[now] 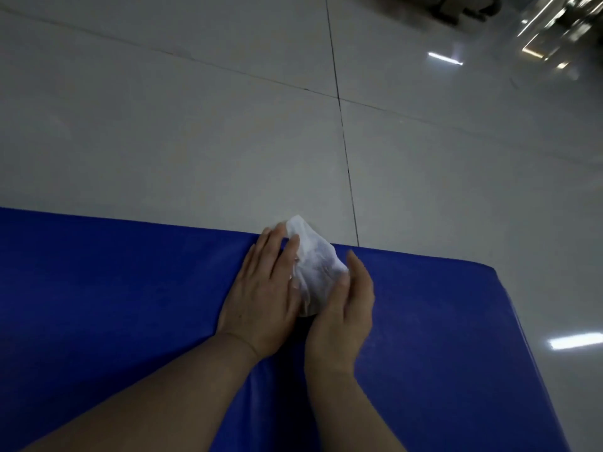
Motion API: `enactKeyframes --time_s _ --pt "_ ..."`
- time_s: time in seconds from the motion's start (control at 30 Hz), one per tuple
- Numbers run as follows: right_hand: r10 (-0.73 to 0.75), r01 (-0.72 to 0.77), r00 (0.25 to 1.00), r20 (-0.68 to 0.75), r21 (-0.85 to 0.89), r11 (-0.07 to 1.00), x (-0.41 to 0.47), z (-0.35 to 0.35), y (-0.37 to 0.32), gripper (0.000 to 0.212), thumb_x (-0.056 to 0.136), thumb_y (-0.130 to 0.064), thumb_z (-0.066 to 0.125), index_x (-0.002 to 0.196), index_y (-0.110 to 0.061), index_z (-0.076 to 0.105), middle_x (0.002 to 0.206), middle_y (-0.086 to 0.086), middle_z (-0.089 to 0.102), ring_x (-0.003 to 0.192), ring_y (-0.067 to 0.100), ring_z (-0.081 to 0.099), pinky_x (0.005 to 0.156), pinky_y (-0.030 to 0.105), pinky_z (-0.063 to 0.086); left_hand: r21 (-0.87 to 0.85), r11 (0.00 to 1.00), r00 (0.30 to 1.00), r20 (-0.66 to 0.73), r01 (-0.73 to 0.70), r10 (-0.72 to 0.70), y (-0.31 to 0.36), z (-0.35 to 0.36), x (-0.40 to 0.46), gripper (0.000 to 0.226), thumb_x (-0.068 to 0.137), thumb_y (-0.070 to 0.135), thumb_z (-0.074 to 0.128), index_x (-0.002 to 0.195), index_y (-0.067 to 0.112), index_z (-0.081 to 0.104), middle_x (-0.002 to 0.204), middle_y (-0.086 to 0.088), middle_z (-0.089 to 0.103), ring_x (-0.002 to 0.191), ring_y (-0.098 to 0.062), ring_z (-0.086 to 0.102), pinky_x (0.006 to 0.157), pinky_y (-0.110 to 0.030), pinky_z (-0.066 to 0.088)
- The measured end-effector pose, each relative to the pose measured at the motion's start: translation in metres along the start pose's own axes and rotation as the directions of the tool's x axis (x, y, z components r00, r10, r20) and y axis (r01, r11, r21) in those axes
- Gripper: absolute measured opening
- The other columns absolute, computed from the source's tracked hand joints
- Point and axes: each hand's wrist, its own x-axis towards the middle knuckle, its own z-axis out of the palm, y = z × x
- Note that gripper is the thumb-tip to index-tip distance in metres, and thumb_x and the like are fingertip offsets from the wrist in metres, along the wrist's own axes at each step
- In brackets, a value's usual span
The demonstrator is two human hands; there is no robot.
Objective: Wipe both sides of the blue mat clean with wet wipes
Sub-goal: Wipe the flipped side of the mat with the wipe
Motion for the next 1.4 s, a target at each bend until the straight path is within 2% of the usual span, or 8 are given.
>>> enactKeyframes --time_s 0.07,0.23,0.33,0.47,0.8,1.17,1.3,1.4 --pt "0.112 -0.126 0.980 -0.164 -0.079 0.989 -0.013 -0.009 0.015 0.037 0.101 -0.021 0.038 0.136 -0.031 0.046 0.142 -0.011 0.045 0.140 0.017 0.029 0.112 0.035 0.029 -0.049 0.999 1.000 0.007 0.018 -0.018 0.002 -0.001 0.001 0.055 0.093 0.029 0.029 0.146 0.016 0.020 0.154 -0.013 0.028 0.142 -0.018 0.014 0.110 -0.049 0.017" --pt "-0.156 0.077 0.980 -0.122 -0.495 0.866 -0.010 0.000 0.037 0.035 0.093 -0.013 0.035 0.122 -0.010 0.055 0.140 0.006 0.046 0.134 0.020 0.037 0.118 0.039 0.013 -0.006 0.995 0.994 0.025 -0.104 0.104 0.005 -0.007 0.000 0.054 0.091 0.034 0.037 0.142 0.015 0.040 0.152 -0.009 0.035 0.142 -0.020 0.021 0.118 -0.046 0.016" --pt "-0.200 0.087 0.969 -0.142 -0.563 0.822 -0.008 0.006 0.041 0.028 0.096 -0.019 0.041 0.116 -0.009 0.058 0.138 0.008 0.048 0.133 0.022 0.038 0.116 0.042 0.016 -0.017 0.978 0.975 0.079 -0.207 0.208 0.026 -0.017 0.028 0.049 0.095 0.031 0.035 0.138 0.012 0.049 0.148 -0.007 0.044 0.141 -0.021 0.029 0.118 -0.041 0.013" --pt "-0.197 0.075 0.971 -0.138 -0.605 0.793 -0.007 0.007 0.039 0.039 0.095 -0.033 0.035 0.115 -0.009 0.059 0.139 0.011 0.048 0.135 0.024 0.035 0.114 0.043 0.016 0.203 0.974 0.921 0.388 -0.097 0.010 0.042 -0.002 0.067 0.059 0.098 0.048 0.039 0.144 0.013 0.032 0.143 -0.006 0.038 0.133 -0.022 0.033 0.116 -0.038 0.017" --pt "-0.437 0.365 0.898 0.039 -0.619 0.695 -0.015 0.007 0.037 0.030 0.086 -0.038 0.037 0.079 -0.019 0.059 0.111 0.000 0.058 0.102 0.019 0.052 0.093 0.039 0.032 0.343 0.904 0.905 0.414 -0.254 0.097 -0.036 -0.042 0.053 0.065 0.079 0.015 0.070 0.136 0.010 0.040 0.132 -0.003 0.044 0.115 -0.020 0.044 0.097 -0.024 0.027" --pt "-0.465 0.385 0.884 0.047 -0.636 0.669 -0.011 0.008 0.038 0.034 0.088 -0.037 0.036 0.077 -0.016 0.062 0.099 0.000 0.058 0.089 0.020 0.053 0.080 0.038 0.038 0.453 0.887 0.894 0.428 -0.083 -0.135 -0.156 -0.141 0.007 0.043 0.041 0.016 0.094 0.067 0.017 0.060 0.075 -0.005 0.059 0.077 -0.028 0.059 0.074 -0.049 0.053" --pt "-0.617 0.566 0.768 0.170 -0.631 0.531 -0.019 0.011 0.030 0.029 0.087 -0.032 0.041 0.075 -0.015 0.062 0.096 0.000 0.059 0.084 0.022 0.056 0.080 0.035 0.030 0.320 0.946 0.979 0.168 0.060 -0.119 -0.152 -0.134 0.005 0.043 0.088 0.034 0.035 0.099 0.004 0.063 0.100 -0.007 0.057 0.085 -0.023 0.053 0.081 -0.039 0.045" --pt "-0.674 0.734 0.666 0.318 -0.441 0.517 -0.062 0.057 0.008 0.024 0.086 -0.029 0.046 0.072 -0.016 0.060 0.089 0.000 0.058 0.076 0.021 0.052 0.068 0.033 0.029 0.288 0.956 0.978 0.180 0.048 -0.103 -0.160 -0.136 0.006 0.043 0.087 0.028 0.038 0.112 0.005 0.064 0.107 -0.009 0.060 0.090 -0.026 0.056 0.084 -0.038 0.044"
